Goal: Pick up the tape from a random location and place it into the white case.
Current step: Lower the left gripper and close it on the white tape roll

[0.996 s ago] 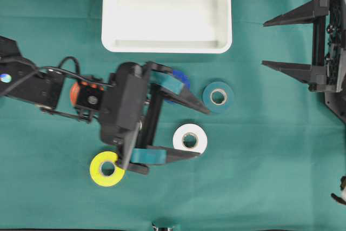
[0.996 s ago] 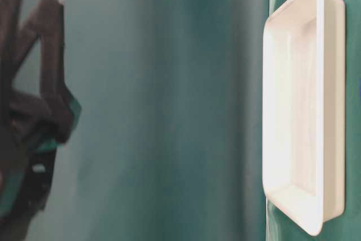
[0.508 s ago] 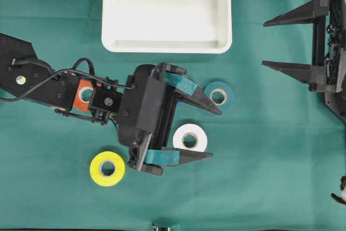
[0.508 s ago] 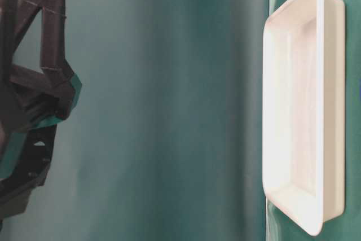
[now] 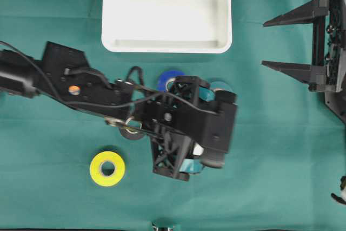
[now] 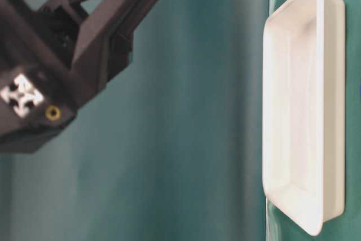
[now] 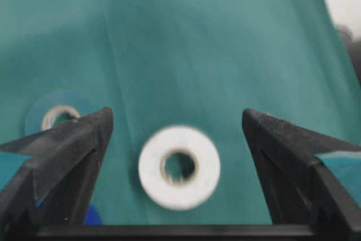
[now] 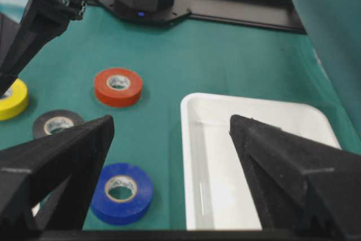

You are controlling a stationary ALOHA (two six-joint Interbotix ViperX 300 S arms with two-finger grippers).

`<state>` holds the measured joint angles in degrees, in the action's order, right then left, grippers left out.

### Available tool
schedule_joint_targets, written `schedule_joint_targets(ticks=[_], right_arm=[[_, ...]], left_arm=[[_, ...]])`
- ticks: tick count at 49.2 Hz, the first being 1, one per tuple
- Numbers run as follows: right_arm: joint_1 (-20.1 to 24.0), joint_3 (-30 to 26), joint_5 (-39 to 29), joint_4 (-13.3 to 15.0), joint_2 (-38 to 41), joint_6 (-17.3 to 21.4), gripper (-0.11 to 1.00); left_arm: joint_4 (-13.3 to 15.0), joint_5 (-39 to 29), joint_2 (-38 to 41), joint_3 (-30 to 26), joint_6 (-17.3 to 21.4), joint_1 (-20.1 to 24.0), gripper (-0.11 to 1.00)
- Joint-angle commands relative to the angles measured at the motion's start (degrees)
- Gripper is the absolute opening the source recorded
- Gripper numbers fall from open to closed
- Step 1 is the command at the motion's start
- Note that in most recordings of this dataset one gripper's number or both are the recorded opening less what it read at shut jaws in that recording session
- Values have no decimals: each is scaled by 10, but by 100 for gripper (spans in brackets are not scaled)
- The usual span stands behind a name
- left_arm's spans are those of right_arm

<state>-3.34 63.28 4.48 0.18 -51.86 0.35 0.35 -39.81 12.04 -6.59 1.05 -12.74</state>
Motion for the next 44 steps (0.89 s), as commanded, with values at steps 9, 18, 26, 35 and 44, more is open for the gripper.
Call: schedule_joint_targets(ticks=[9, 18, 26, 35, 44], right_arm=[[-1, -15, 1, 0, 6, 1, 92], [-1, -15, 2, 0, 12, 1, 92], [-1, -15, 4, 0, 15, 1, 92], [-1, -16, 4, 0, 15, 1, 92], [-1, -16, 4, 0, 15, 1, 92]], left_arm=[[-8, -170, 33, -120, -1, 12, 100], [-9, -207, 49, -156, 0, 17, 100], [-9, -207, 49, -153, 0, 16, 100], [-9, -207, 50, -149, -1, 16, 100], [-9, -202, 50, -141, -1, 15, 100]])
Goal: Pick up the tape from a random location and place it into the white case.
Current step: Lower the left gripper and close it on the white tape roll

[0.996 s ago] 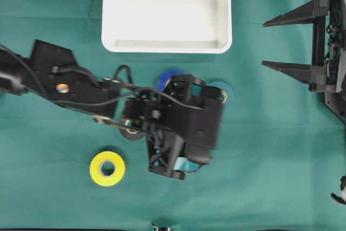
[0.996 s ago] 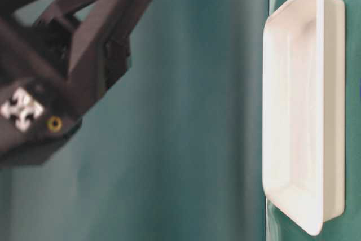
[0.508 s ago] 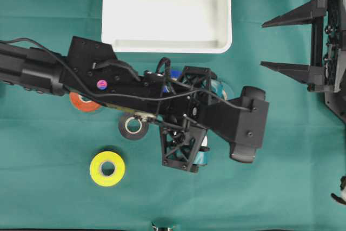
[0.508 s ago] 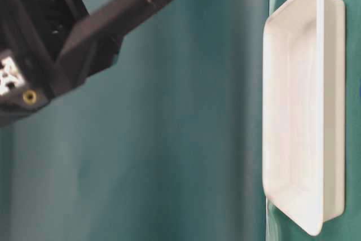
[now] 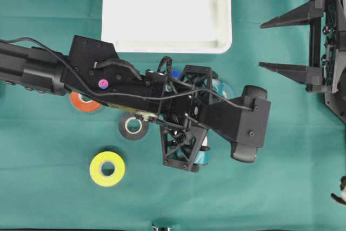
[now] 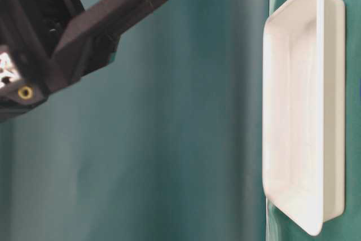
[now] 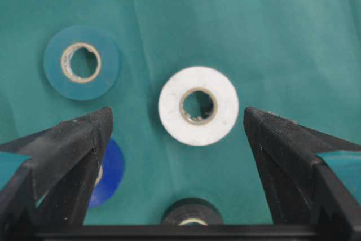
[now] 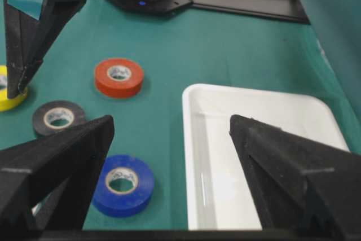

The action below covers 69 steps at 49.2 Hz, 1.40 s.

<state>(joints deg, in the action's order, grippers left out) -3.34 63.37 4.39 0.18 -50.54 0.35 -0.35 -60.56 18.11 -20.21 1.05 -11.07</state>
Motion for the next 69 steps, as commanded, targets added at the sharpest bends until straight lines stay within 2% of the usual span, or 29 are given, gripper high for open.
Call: schedule_joint_targets(ticks=[1, 11, 42, 69], right_arm=[[-1, -17, 4, 0, 2, 1, 92], [-1, -18, 4, 0, 3, 1, 92], [-1, -18, 3, 0, 4, 1, 92], [-1, -17, 2, 1, 13, 1, 92]], left_arm=[[-2, 7, -11, -4, -1, -1, 100], [-2, 34, -11, 16, -1, -1, 100], [-2, 205, -5, 163, -12, 4, 100], [-2, 225, 72, 167, -12, 4, 100]])
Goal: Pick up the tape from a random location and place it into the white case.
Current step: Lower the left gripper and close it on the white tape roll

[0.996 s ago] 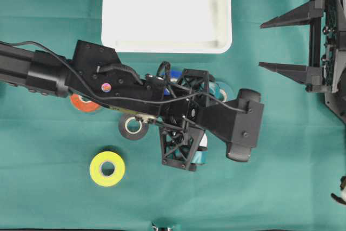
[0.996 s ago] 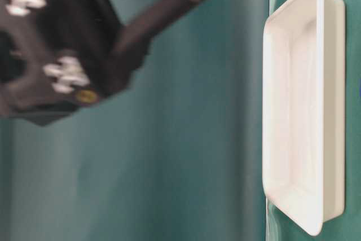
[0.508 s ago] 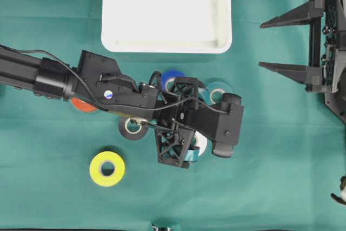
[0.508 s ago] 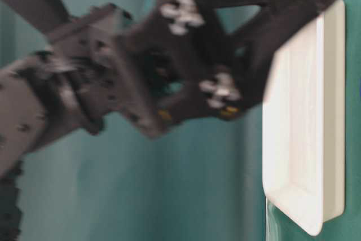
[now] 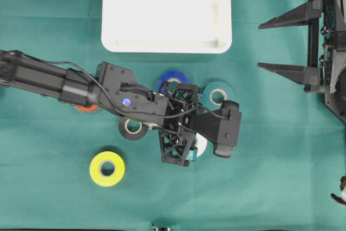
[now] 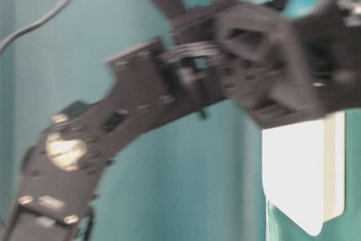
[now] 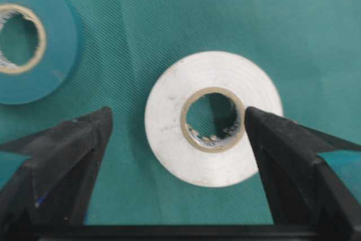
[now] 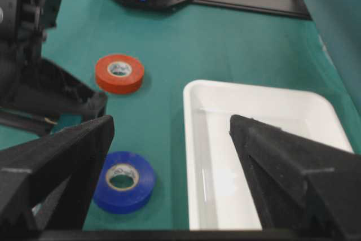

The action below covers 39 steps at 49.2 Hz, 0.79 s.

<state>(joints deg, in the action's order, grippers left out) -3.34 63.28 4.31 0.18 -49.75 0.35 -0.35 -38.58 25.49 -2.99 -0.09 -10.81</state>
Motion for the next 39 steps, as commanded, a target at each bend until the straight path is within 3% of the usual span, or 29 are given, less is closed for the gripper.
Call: schedule_joint_targets(ticks=[1, 39], right_arm=[[-1, -15, 3, 1, 6, 0, 92], [-1, -15, 2, 2, 14, -2, 92]], left_arm=[[-2, 6, 1, -5, -1, 3, 100], [-2, 12, 47, 6, -1, 1, 100]])
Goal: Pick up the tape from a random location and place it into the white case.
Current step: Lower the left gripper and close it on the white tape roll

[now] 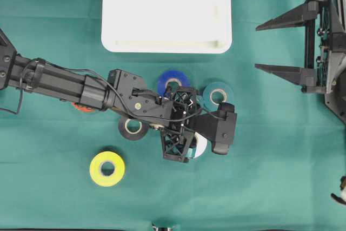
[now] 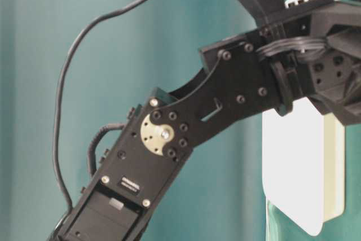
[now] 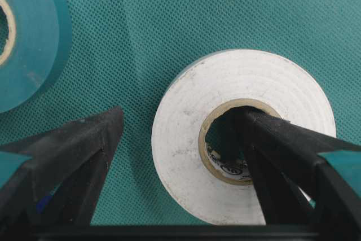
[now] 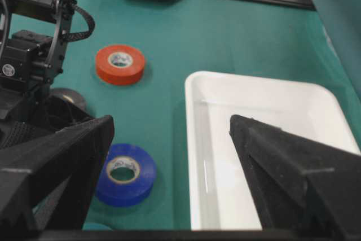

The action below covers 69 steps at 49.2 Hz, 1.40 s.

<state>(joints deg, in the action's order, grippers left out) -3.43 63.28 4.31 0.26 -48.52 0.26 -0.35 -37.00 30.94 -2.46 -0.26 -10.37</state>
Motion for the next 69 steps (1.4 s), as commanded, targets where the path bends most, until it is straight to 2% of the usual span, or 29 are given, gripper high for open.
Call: schedule_joint_targets(ticks=[1, 7, 11, 14, 24, 25, 69], right_arm=[[-1, -15, 2, 0, 2, -1, 92], [0, -16, 2, 0, 2, -1, 92], [0, -15, 2, 0, 2, -1, 92], [-1, -15, 2, 0, 2, -1, 92], [0, -15, 1, 0, 2, -1, 92], [0, -15, 2, 0, 2, -1, 92], [0, -15, 1, 0, 2, 2, 92]], left_arm=[[-2, -4, -8, 2, 1, -4, 100], [-1, -10, -8, 2, 1, -5, 99], [-1, -24, -8, -1, 2, -9, 92], [-1, -36, -8, -2, 2, -12, 79], [-1, -62, -24, -6, 4, -19, 26], [-1, -63, -25, -6, 4, -20, 24], [-1, -64, -47, -20, 2, -22, 24]])
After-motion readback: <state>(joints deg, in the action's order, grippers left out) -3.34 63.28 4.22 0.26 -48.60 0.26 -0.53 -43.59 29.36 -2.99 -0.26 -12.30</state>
